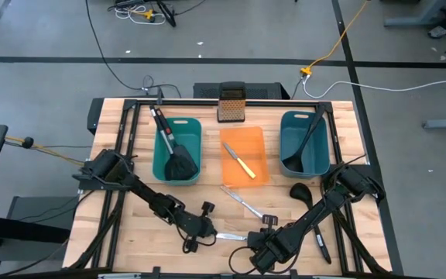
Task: Pick & Place Kitchen Items
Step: Put the bottom silver knife into the orange bin
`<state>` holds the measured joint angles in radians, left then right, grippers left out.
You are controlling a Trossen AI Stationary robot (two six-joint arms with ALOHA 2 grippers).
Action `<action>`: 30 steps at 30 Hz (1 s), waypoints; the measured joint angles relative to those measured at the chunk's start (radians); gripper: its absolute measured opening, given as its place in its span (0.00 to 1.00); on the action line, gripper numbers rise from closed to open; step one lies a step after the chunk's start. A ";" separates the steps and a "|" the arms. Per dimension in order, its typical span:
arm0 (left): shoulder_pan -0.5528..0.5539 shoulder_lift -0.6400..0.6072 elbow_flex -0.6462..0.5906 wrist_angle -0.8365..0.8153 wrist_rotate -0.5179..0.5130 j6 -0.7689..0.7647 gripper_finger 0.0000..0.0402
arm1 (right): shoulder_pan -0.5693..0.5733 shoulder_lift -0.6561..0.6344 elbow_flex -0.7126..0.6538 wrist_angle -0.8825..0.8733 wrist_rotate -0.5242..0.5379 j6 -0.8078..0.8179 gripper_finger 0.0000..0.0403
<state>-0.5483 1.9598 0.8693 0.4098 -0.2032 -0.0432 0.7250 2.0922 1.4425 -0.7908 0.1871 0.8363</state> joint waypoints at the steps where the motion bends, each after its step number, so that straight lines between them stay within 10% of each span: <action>1: -0.002 -0.011 -0.001 -0.005 -0.001 0.008 0.00 | 0.000 0.000 0.000 0.000 0.000 0.000 0.22; 30: -0.008 -0.043 0.006 0.001 0.040 0.041 0.00 | -0.004 -0.001 0.002 0.018 0.019 0.016 0.24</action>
<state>-0.5560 1.9172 0.8753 0.4104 -0.1635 -0.0027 0.7208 2.0911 1.4441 -0.7729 0.2058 0.8526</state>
